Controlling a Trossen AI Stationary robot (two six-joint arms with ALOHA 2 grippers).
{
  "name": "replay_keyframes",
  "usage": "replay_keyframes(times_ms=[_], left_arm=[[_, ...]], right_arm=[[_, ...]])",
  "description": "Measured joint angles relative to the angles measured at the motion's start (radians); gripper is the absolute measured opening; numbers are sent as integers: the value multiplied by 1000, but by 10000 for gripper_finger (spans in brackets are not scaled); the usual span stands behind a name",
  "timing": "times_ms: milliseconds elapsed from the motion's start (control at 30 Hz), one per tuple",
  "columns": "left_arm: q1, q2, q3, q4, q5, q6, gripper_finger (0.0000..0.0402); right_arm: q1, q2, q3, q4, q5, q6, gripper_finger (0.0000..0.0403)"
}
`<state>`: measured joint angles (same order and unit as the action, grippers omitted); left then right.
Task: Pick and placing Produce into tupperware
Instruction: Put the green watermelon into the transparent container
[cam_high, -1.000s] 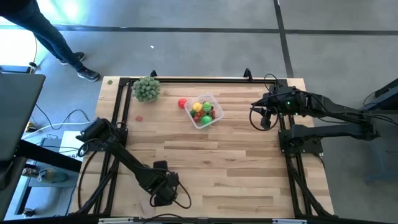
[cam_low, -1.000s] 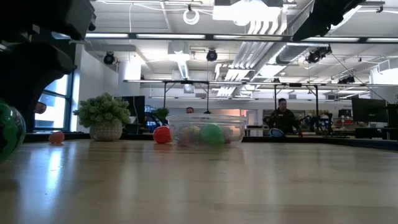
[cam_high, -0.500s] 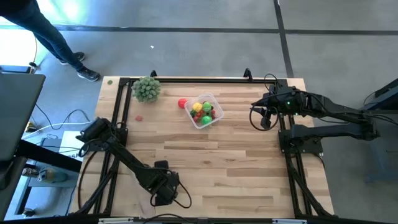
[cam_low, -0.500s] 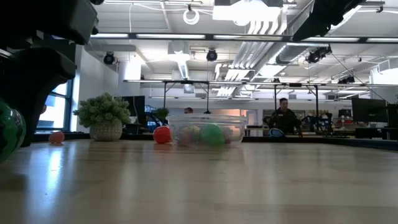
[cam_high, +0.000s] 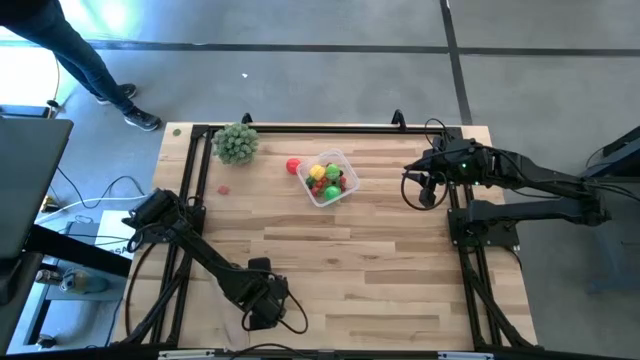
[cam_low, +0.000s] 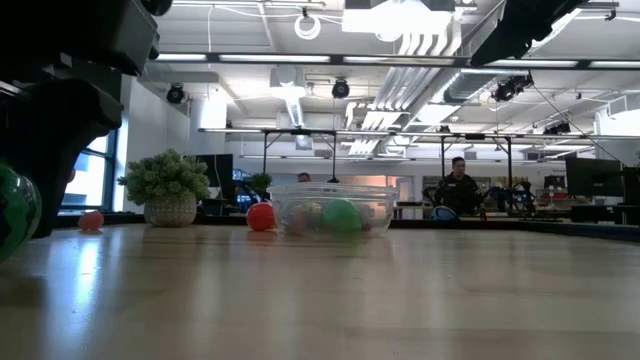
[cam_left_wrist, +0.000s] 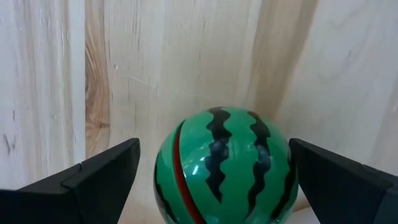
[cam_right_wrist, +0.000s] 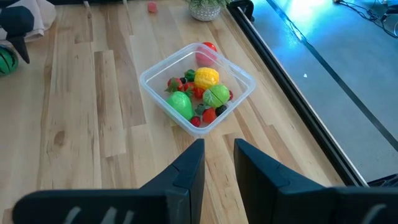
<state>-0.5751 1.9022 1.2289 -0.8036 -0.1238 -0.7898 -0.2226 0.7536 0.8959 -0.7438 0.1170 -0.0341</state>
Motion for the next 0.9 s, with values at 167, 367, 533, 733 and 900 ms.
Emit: replay_keyframes(times_ms=[167, 367, 533, 733, 900], left_arm=[[2, 0, 0, 0, 0, 0, 397], [6, 0, 0, 0, 0, 1, 397], [6, 0, 0, 0, 0, 2, 381], [6, 0, 0, 0, 0, 4, 333], [6, 0, 0, 0, 0, 4, 304]], right_arm=[[0, 0, 0, 0, 0, 0, 76], [0, 0, 0, 0, 0, 0, 76], [0, 0, 0, 0, 0, 0, 76], [0, 0, 0, 0, 0, 0, 76], [0, 0, 0, 0, 0, 0, 76]])
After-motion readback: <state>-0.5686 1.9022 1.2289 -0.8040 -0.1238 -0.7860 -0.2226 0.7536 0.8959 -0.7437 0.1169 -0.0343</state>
